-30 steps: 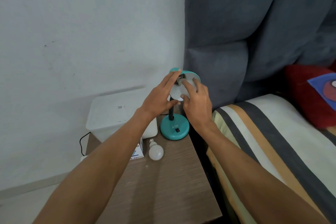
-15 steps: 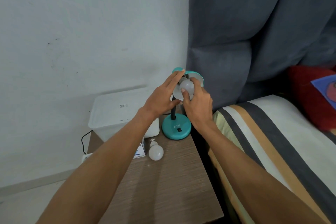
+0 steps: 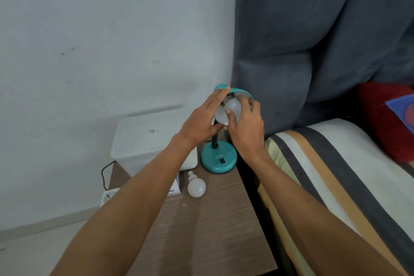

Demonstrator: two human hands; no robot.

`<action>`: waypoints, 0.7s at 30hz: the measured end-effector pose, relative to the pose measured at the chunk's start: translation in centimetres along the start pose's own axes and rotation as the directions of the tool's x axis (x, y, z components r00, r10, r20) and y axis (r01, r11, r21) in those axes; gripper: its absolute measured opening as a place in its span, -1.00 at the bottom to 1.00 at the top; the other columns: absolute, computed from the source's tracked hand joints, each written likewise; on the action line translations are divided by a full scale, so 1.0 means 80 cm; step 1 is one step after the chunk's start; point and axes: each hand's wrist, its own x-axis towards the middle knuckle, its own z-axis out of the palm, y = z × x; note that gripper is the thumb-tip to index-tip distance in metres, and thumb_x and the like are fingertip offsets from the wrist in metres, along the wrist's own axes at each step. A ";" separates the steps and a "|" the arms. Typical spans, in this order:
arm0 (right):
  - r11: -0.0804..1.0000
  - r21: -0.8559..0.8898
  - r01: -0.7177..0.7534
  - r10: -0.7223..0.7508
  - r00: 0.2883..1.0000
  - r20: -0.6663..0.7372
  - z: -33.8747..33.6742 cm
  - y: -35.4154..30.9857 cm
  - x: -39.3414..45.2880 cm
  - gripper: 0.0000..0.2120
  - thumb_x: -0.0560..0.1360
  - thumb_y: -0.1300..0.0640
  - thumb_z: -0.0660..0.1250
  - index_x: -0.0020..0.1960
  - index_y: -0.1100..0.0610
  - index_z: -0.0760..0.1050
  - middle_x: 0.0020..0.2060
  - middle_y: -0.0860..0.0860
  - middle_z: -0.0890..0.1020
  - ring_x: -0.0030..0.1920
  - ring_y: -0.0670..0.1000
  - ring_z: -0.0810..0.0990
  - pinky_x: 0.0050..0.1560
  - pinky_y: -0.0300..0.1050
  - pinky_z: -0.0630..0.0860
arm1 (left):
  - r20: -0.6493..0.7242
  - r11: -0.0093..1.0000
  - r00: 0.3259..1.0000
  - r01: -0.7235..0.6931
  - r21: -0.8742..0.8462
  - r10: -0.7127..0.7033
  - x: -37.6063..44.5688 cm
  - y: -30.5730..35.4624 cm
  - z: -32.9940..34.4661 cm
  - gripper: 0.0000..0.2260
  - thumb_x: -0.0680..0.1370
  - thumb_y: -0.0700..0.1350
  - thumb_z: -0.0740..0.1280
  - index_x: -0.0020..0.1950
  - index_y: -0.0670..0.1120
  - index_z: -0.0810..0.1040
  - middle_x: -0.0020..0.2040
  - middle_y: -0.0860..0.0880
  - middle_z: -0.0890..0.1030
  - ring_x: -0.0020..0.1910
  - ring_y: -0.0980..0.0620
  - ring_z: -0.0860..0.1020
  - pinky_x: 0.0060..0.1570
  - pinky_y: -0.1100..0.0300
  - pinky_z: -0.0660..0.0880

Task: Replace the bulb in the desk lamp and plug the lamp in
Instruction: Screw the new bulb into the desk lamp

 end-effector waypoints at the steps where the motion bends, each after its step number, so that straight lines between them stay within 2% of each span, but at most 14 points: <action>1: 1.000 -0.013 0.014 -0.013 1.000 0.007 0.001 0.000 0.000 -0.62 0.61 0.02 0.27 0.39 0.06 0.38 0.31 0.16 0.39 0.14 0.20 0.55 0.03 0.09 0.57 | 0.005 1.000 1.000 0.001 0.000 -0.001 0.000 0.000 0.000 -0.17 0.53 -0.07 0.52 0.67 -0.03 0.11 0.65 -0.07 0.24 0.57 -0.11 0.33 0.46 -0.04 0.43; 4: 0.994 -0.080 0.081 -0.076 0.995 0.060 0.005 0.004 -0.002 -0.58 0.58 0.12 0.32 0.42 0.06 0.37 0.39 0.19 0.31 0.22 0.25 0.51 0.10 0.14 0.58 | 0.003 1.000 1.000 0.005 -0.002 -0.005 -0.001 -0.002 -0.001 -0.15 0.52 -0.07 0.54 0.67 -0.02 0.11 0.65 -0.06 0.24 0.58 -0.10 0.32 0.47 -0.04 0.42; 6: 0.993 -0.070 0.097 -0.090 0.991 0.099 0.006 0.009 -0.003 -0.47 0.52 0.16 0.39 0.45 0.06 0.34 0.37 0.17 0.35 0.20 0.25 0.52 0.11 0.15 0.58 | 0.004 1.000 1.000 0.007 -0.001 -0.007 -0.001 -0.002 -0.002 -0.14 0.51 -0.08 0.55 0.67 -0.01 0.11 0.65 -0.04 0.24 0.58 -0.10 0.32 0.47 -0.05 0.43; 7: 0.997 -0.040 0.061 -0.057 0.993 0.103 0.005 0.010 -0.002 -0.47 0.52 0.14 0.40 0.45 0.07 0.33 0.32 0.17 0.42 0.15 0.24 0.56 0.09 0.15 0.58 | 0.008 1.000 1.000 0.006 0.000 -0.006 -0.001 -0.002 -0.002 -0.14 0.51 -0.08 0.55 0.67 0.00 0.11 0.65 -0.04 0.24 0.57 -0.11 0.33 0.45 -0.07 0.44; 9: 0.997 0.019 -0.075 0.074 0.995 0.069 0.004 0.008 0.002 -0.52 0.56 -0.04 0.33 0.41 0.12 0.37 0.16 0.18 0.59 0.04 0.21 0.64 0.02 0.11 0.60 | 0.012 1.000 1.000 0.000 0.006 0.000 -0.001 -0.003 -0.002 -0.14 0.51 -0.09 0.54 0.67 0.02 0.10 0.65 -0.05 0.24 0.56 -0.12 0.35 0.43 -0.11 0.46; 11: 0.986 0.035 -0.163 0.161 0.986 0.047 0.000 0.003 0.006 -0.48 0.58 -0.18 0.24 0.37 0.15 0.39 0.05 0.18 0.66 0.01 0.21 0.66 0.00 0.10 0.61 | 0.011 1.000 1.000 -0.003 0.014 0.002 -0.002 -0.002 -0.002 -0.16 0.52 -0.09 0.53 0.66 0.02 0.11 0.64 -0.06 0.25 0.55 -0.14 0.36 0.42 -0.11 0.47; 14: 0.996 0.053 -0.072 0.073 0.997 -0.011 -0.003 -0.003 0.003 -0.56 0.61 -0.09 0.26 0.41 0.09 0.36 0.19 0.16 0.56 0.08 0.17 0.61 0.05 0.05 0.56 | 0.009 1.000 1.000 -0.002 0.017 0.002 -0.002 -0.001 -0.003 -0.15 0.51 -0.09 0.54 0.67 -0.01 0.11 0.64 -0.07 0.26 0.53 -0.15 0.38 0.42 -0.07 0.47; 17: 0.997 0.071 0.007 -0.007 1.000 0.004 -0.003 -0.005 -0.001 -0.64 0.60 0.02 0.30 0.37 0.04 0.41 0.29 0.12 0.42 0.07 0.17 0.58 0.06 0.09 0.58 | 0.013 1.000 1.000 -0.001 0.017 0.001 -0.002 -0.001 -0.002 -0.14 0.51 -0.12 0.54 0.67 0.00 0.10 0.64 -0.06 0.25 0.50 -0.15 0.42 0.39 -0.08 0.50; 19: 0.998 0.040 0.045 -0.047 0.998 0.039 0.000 -0.001 -0.003 -0.56 0.53 0.07 0.39 0.38 0.05 0.40 0.31 0.12 0.39 0.12 0.17 0.57 0.08 0.07 0.57 | 0.007 1.000 1.000 0.008 0.013 -0.008 -0.002 -0.001 -0.002 -0.14 0.51 -0.13 0.54 0.67 0.03 0.10 0.65 -0.04 0.24 0.49 -0.15 0.43 0.38 -0.10 0.50; 21: 0.999 0.051 0.007 -0.010 0.997 0.070 0.003 0.003 -0.002 -0.50 0.50 0.09 0.43 0.40 0.07 0.38 0.29 0.12 0.45 0.12 0.17 0.58 0.09 0.06 0.54 | 0.009 1.000 1.000 0.009 0.008 -0.009 -0.003 -0.002 -0.002 -0.13 0.51 -0.12 0.54 0.67 0.03 0.09 0.65 -0.04 0.24 0.51 -0.15 0.40 0.40 -0.10 0.48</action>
